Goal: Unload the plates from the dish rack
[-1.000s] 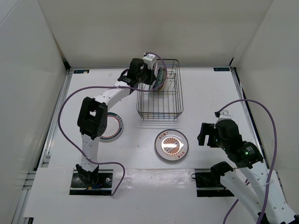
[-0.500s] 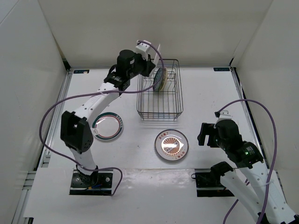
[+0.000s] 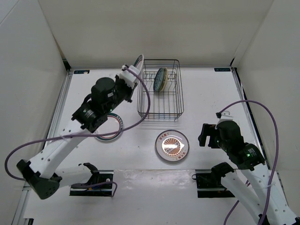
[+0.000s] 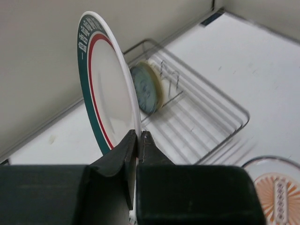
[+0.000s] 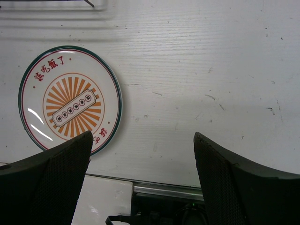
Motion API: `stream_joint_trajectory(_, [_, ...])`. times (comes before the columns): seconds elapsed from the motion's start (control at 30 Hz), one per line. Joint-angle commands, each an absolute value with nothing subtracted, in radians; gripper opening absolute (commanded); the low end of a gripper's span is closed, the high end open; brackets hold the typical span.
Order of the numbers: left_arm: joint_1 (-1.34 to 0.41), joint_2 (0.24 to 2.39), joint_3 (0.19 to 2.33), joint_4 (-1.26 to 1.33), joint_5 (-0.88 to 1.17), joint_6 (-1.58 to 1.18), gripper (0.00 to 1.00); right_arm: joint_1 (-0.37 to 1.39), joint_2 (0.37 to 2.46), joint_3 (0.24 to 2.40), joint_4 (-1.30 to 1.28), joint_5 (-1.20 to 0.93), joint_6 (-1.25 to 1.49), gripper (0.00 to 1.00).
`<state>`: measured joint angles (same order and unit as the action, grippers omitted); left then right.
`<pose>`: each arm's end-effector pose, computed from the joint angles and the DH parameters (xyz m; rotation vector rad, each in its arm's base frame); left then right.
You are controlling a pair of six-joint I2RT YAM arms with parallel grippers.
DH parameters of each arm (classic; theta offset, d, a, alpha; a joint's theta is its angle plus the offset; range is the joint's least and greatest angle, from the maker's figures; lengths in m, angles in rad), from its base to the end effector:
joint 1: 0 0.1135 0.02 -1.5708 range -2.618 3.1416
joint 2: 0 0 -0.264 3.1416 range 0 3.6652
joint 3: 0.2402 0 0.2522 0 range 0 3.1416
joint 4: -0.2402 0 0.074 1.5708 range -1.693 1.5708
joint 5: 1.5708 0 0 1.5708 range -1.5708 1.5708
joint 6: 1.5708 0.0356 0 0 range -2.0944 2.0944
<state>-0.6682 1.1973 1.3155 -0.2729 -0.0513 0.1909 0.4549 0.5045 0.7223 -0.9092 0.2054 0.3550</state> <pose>0.2116 -0.1647 0.4309 0.6878 1.5929 -0.3078 0.0921 0.0370 0.2832 -0.0034 2.2529 0.2039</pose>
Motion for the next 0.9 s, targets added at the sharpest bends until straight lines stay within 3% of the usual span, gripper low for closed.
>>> stream_joint_trajectory(0.0, [-0.724, 1.102, 1.267, -0.425, -0.336, 0.296, 0.0, 0.462, 0.495, 0.724, -0.874, 0.193, 0.341, 0.89])
stream_joint_trajectory(0.33, [-0.836, 1.026, 1.036, -0.742, -0.759, 0.17, 0.0, 0.462, 0.488, 0.716, -0.867, 0.184, 0.337, 0.89])
stream_joint_trajectory(0.57, [-0.865, 1.184, 0.884, -0.747, -0.986, -0.108, 0.0, 0.463, 0.489, 0.715, -0.865, 0.175, 0.336, 0.89])
stream_joint_trajectory(0.87, [-0.873, 1.262, 0.784, -0.672, -0.959, -0.207, 0.0, 0.465, 0.494, 0.715, -0.868, 0.176, 0.336, 0.89])
